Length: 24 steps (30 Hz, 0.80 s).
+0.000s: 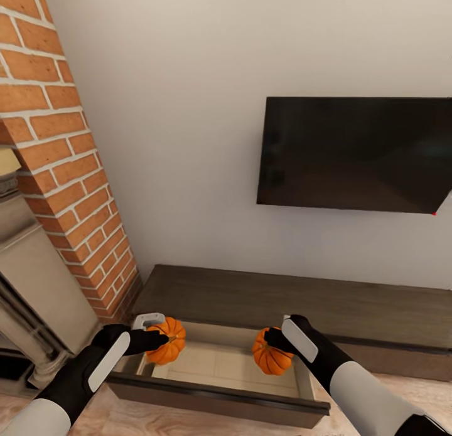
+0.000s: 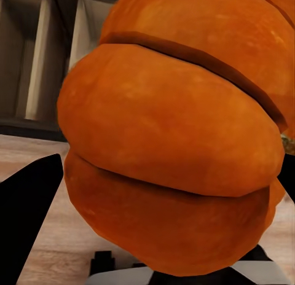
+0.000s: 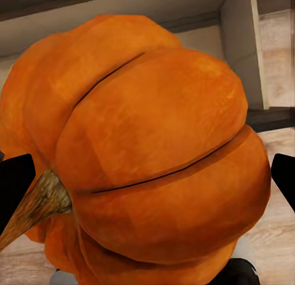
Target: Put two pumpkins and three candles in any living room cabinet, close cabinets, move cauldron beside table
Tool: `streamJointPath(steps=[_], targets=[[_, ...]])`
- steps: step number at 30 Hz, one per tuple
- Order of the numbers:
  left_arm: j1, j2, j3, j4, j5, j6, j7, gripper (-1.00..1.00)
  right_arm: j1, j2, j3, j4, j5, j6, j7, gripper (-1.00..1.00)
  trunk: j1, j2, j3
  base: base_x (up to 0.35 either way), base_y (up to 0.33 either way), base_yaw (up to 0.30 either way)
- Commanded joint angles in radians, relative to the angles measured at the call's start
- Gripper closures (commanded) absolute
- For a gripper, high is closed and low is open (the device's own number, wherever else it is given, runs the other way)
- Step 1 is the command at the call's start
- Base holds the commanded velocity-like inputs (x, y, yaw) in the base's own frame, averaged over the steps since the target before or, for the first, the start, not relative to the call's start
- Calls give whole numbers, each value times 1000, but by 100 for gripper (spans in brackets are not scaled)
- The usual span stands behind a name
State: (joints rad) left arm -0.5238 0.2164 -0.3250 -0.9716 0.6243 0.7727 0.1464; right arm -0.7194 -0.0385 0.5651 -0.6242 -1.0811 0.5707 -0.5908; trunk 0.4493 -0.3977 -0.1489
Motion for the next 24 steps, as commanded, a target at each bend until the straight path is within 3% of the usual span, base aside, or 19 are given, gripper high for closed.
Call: streamJointPath(steps=[1, 24], targets=[[-1, 1, -4, -2, 8, 2, 12, 100, -2, -1, 6, -2, -8, 1, -8, 100, 1, -2, -1, 0, -16, -208], [-1, 1, -4, -1, 6, 4, 12, 100, -2, 0, 4, -2, -8, 1, -8, 100, 1, -2, 4, 76, 37, -59]])
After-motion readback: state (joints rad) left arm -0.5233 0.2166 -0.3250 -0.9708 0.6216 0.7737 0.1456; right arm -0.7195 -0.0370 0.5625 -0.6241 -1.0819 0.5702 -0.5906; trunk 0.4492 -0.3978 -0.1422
